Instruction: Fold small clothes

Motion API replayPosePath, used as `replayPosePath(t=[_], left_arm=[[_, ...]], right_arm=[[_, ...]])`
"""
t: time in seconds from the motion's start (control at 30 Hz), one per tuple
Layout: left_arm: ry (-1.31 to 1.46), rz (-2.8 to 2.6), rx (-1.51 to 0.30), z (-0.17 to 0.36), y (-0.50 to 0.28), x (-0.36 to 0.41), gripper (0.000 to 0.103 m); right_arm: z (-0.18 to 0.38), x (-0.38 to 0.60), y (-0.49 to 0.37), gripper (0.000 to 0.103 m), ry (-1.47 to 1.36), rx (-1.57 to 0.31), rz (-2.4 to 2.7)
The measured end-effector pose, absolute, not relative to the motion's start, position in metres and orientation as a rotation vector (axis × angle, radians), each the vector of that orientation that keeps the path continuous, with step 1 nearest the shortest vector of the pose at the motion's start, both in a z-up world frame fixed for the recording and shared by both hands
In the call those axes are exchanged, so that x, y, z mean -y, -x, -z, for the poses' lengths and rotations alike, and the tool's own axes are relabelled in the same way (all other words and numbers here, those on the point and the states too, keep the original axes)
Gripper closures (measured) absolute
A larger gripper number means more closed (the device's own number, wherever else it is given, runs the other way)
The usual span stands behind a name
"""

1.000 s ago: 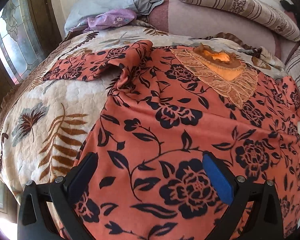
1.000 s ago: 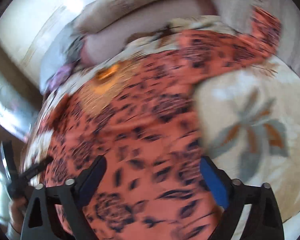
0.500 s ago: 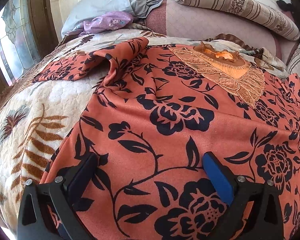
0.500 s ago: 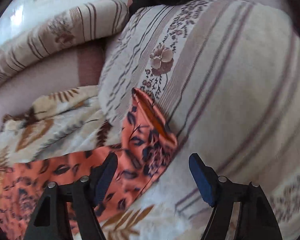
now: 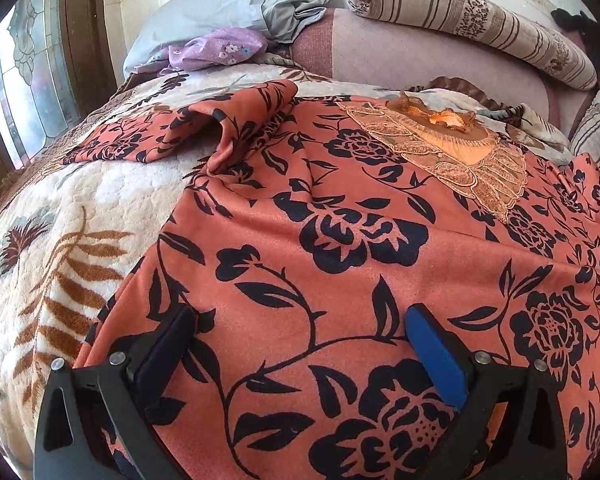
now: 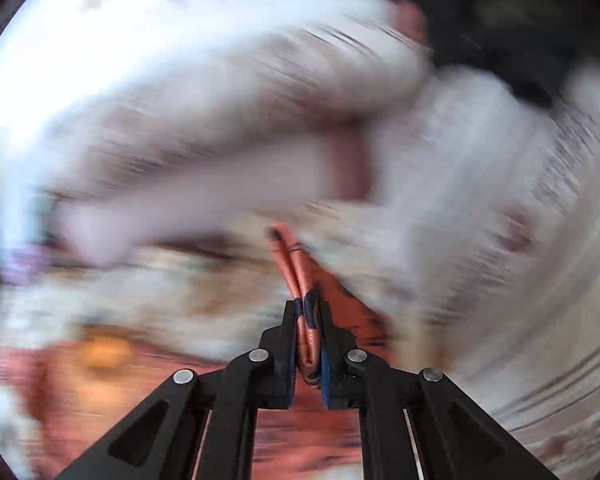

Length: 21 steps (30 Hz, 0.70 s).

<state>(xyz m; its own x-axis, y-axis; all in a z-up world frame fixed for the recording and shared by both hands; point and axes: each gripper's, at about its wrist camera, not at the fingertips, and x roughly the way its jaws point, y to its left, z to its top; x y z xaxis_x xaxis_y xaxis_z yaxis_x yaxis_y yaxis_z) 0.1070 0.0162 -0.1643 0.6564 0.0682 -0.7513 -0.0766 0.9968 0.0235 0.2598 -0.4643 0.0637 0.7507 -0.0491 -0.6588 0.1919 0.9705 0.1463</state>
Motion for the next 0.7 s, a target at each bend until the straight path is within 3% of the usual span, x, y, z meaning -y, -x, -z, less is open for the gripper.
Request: replayPosePath(t=[0.13,0.27,0.3,0.33,0.37,0.4,0.5,0.57,0.7], left_arm=[[0.032,-0.069,-0.850,0.163,-0.106,-0.019,0.000],[0.047,-0.058,-0.846,0.162,-0.105,-0.021,0.000],[0.049,-0.057,-0.845,0.162,-0.105,-0.021,0.000],[0.051,-0.056,-0.845,0.162,-0.105,-0.021,0.000],[0.053,-0.055,-0.844,0.162,-0.105,-0.021,0.000],[0.056,-0.053,-0.844,0.162,-0.105,-0.022,0.000],[0.062,-0.050,-0.843,0.162,-0.105,-0.022,0.000],[0.066,-0.047,-0.844,0.163,-0.105,-0.022,0.000],[0.063,-0.047,-0.845,0.163,-0.105,-0.023,0.000]], right_arm=[[-0.118,0.348,-0.244,0.094,-0.409,-0.601,-0.195],[-0.102,0.249,-0.245,0.092,-0.540,-0.562,-0.350],[-0.086,0.230,-0.250,0.085,-0.579,-0.581,-0.372],[-0.064,0.211,-0.257,0.075,-0.603,-0.619,-0.389],[-0.037,0.190,-0.265,0.029,-0.601,-0.688,-0.383],[-0.007,0.175,-0.272,0.002,-0.600,-0.760,-0.368],[0.099,0.143,-0.273,0.005,-0.580,-1.049,-0.352],[0.142,0.149,-0.266,0.007,-0.516,-1.131,-0.283],[0.120,0.197,-0.227,0.007,-0.430,-0.985,-0.252]])
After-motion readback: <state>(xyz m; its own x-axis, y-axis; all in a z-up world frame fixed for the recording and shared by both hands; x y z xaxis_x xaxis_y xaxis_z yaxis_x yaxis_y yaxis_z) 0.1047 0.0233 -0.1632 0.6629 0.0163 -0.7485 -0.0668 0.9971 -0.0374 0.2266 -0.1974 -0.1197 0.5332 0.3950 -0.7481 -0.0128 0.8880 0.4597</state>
